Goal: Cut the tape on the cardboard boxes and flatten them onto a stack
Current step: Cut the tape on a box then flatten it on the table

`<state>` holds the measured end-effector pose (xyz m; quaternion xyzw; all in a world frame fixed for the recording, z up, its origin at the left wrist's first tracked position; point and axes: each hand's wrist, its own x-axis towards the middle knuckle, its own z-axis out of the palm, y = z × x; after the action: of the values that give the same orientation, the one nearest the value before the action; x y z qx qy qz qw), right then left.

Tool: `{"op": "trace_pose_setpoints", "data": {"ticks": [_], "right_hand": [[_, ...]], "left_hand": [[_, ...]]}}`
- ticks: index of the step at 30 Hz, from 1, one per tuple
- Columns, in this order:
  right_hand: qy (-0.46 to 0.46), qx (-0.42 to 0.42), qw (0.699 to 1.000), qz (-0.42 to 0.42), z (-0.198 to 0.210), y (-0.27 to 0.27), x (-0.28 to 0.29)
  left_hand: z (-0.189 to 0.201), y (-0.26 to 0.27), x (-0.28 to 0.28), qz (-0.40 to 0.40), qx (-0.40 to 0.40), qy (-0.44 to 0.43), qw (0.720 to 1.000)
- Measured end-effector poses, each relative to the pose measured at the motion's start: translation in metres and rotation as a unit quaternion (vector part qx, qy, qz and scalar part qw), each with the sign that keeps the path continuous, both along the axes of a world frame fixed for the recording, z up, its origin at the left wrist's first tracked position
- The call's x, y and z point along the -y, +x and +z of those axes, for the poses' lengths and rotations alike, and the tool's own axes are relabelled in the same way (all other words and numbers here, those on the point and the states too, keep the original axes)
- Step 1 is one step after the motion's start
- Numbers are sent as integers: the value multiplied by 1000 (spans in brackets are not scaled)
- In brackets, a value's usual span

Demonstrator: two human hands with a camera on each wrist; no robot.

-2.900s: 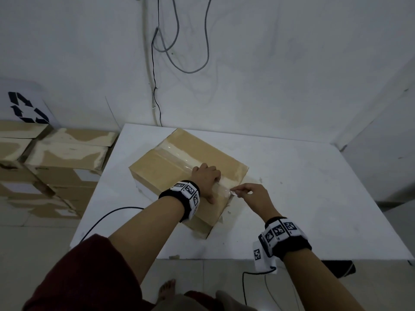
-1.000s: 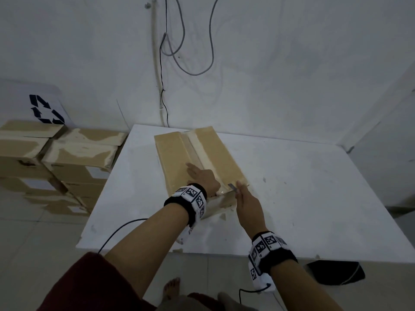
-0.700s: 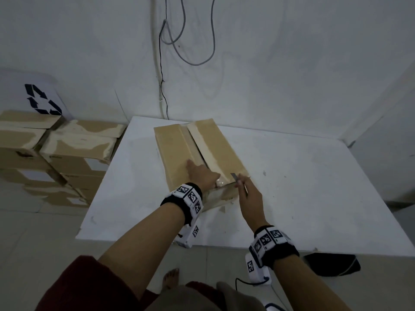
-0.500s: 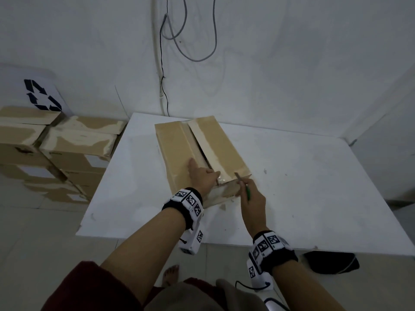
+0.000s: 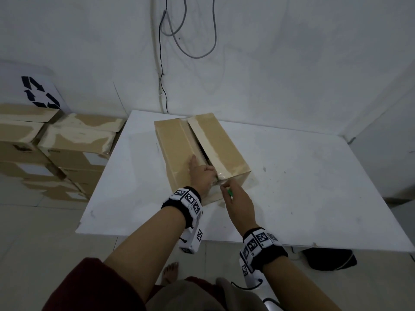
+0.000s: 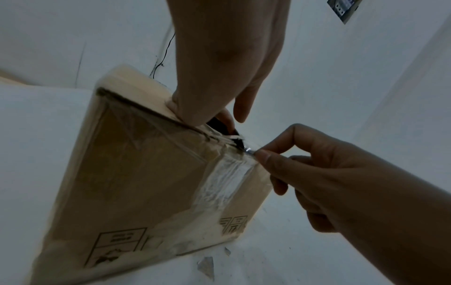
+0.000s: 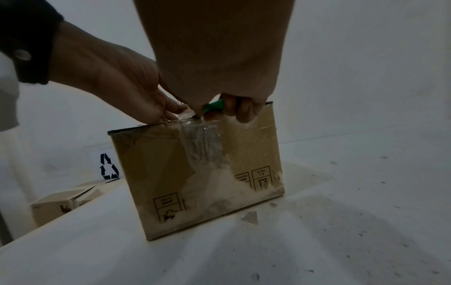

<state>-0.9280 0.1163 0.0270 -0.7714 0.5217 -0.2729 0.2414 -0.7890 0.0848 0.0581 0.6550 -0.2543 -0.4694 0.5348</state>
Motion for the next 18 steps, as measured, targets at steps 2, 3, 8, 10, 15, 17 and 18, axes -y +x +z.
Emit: {"op": "trace_pose_setpoints", "data": {"ticks": [2, 3, 8, 10, 15, 17, 18], "right_hand": [[-3, -20, 1000, -4, 2, 2, 1], [-4, -29, 1000, -4, 4, 2, 0], [-2, -24, 999, -24, 6, 11, -2], [3, 3, 999, -54, 5, 10, 6], [8, 7, 998, -58, 2, -14, 10], [8, 13, 997, -76, 5, -24, 2], [10, 23, 996, -86, 6, -29, -2]], "left_hand": [[-5, -1, 1, 10, -60, -8, 998], [-3, -1, 0, 9, -75, -14, 997], [-11, 3, 4, -2, -89, -30, 996], [-12, 3, 4, -4, -89, -30, 996], [-2, 3, 3, -74, 87, 58, 992], [2, -2, 5, -137, 264, 142, 944], [6, -5, 7, -142, 313, 173, 923]]}}
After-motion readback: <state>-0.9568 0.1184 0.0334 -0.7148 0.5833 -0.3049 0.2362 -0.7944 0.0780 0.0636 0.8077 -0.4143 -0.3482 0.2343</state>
